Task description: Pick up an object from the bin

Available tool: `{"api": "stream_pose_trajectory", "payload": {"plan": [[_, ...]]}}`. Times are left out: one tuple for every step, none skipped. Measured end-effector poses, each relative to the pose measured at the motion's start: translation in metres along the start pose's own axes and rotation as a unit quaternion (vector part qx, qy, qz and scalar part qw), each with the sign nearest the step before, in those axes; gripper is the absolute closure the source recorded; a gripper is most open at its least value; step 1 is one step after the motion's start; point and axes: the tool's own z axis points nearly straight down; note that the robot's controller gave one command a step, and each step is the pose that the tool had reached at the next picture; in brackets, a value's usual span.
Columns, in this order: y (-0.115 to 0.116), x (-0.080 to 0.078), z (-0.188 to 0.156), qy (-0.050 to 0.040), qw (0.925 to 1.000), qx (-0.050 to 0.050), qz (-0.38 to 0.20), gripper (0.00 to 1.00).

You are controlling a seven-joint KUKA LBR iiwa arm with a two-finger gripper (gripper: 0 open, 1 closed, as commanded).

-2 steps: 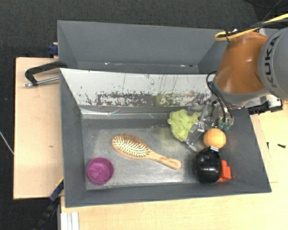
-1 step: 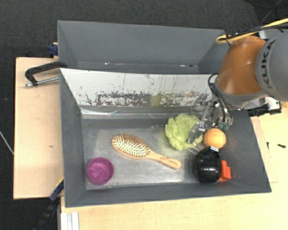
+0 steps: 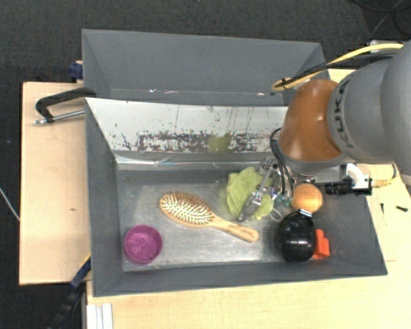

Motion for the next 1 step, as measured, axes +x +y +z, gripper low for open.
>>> {"api": "stream_pose_trajectory", "payload": {"plan": [[-0.0195,-0.0023,0.0002,-0.0021,0.9995,-0.002,0.031,1.0]]}}
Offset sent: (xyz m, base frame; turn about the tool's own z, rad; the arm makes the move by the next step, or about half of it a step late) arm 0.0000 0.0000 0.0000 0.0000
